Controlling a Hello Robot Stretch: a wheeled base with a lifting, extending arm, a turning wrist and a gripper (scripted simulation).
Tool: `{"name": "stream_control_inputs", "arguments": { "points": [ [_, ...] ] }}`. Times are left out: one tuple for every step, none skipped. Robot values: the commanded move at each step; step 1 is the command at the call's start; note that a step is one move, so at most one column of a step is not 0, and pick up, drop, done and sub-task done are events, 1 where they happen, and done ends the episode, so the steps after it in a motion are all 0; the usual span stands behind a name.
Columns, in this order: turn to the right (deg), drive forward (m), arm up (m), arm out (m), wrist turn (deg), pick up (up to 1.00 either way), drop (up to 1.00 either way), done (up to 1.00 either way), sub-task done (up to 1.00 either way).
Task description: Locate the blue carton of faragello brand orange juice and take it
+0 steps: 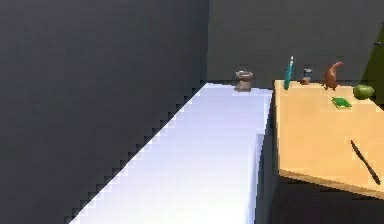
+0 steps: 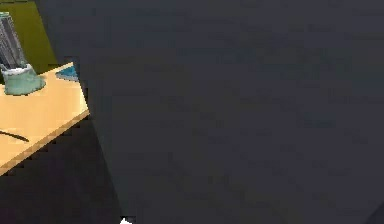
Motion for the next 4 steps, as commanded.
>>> {"name": "stream_control_inputs", "arguments": {
  "points": [
    [0.0,0.60,0.00,0.00,0.0,0.00,0.00,0.00,0.00],
    [-45.0,0.00,0.00,0.00,0.0,0.00,0.00,0.00,0.00],
    [-30.0,0.00,0.00,0.00,0.0,0.00,0.00,0.00,0.00],
    [0.0,0.40,0.00,0.00,0.0,0.00,0.00,0.00,0.00]
  ]
}}
